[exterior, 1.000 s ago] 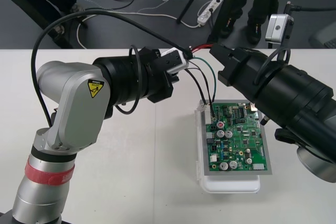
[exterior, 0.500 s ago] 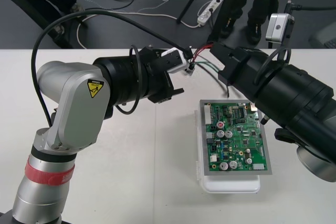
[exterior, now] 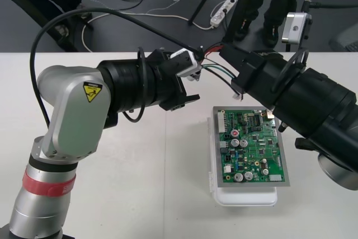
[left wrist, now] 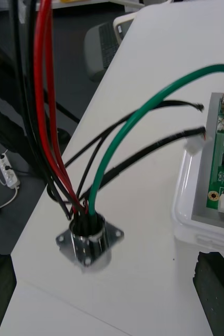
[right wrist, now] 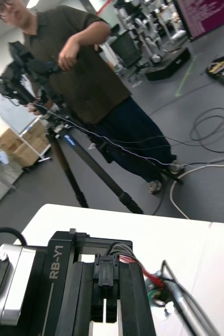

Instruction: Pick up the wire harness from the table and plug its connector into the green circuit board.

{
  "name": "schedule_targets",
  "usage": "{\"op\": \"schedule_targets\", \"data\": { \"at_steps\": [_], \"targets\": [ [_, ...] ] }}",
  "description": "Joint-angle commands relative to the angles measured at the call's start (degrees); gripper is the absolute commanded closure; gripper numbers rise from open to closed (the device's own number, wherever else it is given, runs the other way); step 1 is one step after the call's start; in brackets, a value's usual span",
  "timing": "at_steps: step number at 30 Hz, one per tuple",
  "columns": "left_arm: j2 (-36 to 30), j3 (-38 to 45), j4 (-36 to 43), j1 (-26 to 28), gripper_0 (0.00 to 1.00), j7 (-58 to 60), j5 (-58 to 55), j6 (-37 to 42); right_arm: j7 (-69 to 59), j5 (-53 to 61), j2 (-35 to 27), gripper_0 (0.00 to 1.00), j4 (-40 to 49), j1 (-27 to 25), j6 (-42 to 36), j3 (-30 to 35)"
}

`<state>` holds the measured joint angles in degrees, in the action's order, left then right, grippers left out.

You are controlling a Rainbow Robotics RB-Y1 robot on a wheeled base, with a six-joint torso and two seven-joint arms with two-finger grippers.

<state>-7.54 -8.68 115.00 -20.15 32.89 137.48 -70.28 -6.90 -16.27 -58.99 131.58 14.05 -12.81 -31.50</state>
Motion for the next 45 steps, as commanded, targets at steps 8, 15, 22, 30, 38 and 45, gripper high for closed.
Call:
{"op": "schedule_targets", "data": {
  "at_steps": [8,15,22,30,38,45],
  "targets": [
    [-11.8,6.22,2.77,0.63,0.0,3.59,-19.53,3.05,-1.62,-3.33,-6.05,1.0,-4.05,-8.78,19.75,14.01],
    [-18.92,7.89,2.77,0.63,0.0,4.99,-30.87,3.05,-1.8,-3.95,-8.51,1.0,-4.58,-15.19,28.46,22.53],
    [-24.54,8.32,2.77,0.55,0.0,6.58,-41.06,3.22,-2.06,-3.95,-9.3,1.0,-4.67,-21.61,35.57,30.71],
    [-30.78,8.41,2.77,0.55,0.0,8.07,-56.18,4.45,-2.68,-3.95,-9.3,1.0,-4.75,-26.97,44.36,38.18],
    [-32.02,7.8,2.77,0.37,0.0,8.07,-65.76,4.45,-3.56,-5.18,-9.3,1.0,-7.21,-30.57,55.61,43.89],
    [-30.26,6.13,2.77,-0.6,0.0,2.8,-71.12,4.45,-2.85,-5.27,-8.34,1.0,-9.68,-28.82,64.4,44.06]
  ]
}}
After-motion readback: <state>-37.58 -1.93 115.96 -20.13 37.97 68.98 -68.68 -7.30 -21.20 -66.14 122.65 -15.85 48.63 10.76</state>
